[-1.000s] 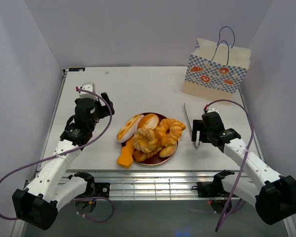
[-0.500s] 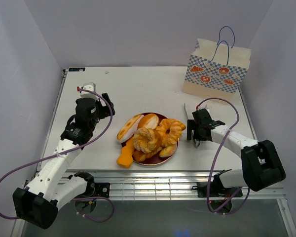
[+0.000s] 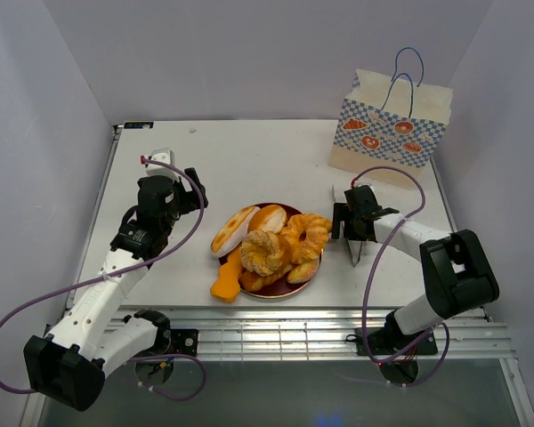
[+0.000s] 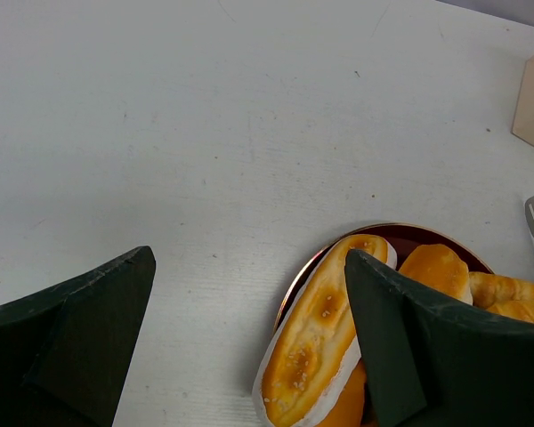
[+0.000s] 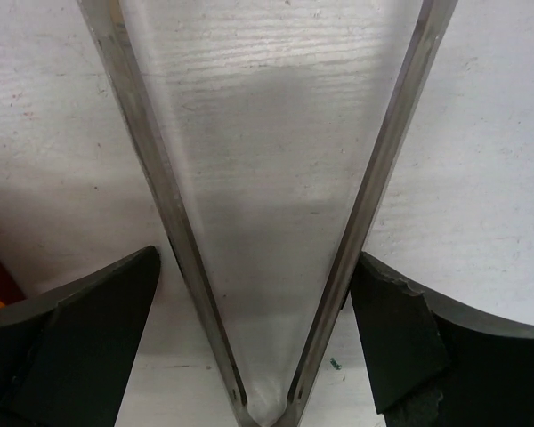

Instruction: Place the fake bread into the paper bag

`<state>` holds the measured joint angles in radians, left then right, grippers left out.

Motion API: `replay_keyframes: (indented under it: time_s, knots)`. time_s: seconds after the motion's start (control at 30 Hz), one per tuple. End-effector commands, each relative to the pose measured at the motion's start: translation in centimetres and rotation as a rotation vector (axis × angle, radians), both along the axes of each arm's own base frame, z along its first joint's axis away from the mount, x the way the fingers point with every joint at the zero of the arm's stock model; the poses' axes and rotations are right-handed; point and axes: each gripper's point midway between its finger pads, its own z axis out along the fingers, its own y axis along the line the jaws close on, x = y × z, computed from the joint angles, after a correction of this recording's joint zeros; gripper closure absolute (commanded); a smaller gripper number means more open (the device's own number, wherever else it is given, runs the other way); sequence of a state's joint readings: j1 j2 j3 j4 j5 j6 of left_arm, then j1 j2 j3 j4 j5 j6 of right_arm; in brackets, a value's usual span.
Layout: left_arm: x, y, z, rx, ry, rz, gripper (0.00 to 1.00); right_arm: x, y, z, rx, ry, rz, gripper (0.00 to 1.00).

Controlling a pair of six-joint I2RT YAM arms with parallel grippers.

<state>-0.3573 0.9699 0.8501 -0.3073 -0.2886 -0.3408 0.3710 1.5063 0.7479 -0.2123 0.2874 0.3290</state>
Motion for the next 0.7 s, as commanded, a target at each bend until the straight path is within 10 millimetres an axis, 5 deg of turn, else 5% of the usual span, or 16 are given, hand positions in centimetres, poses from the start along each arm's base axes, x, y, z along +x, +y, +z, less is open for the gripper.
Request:
replay_keyframes:
  time_s: [0.0, 0.4, 0.67]
  knots:
    - [0.2, -0.1, 1.6, -0.007, -0.032, -0.006, 0.02, 0.9, -0.2, -0.4, 0.033, -0.022, -0.008, 0.09]
    - [0.3, -0.5, 1.3, -0.009, -0.022, -0.021, 0.02, 1.0, -0.5, -0.5, 0.035, -0.016, 0.005, 0.31]
    - [0.3, -0.7, 1.3, -0.013, -0.02, -0.031, 0.02, 1.0, -1.6, 2.9, -0.002, -0.082, -0.019, 0.33]
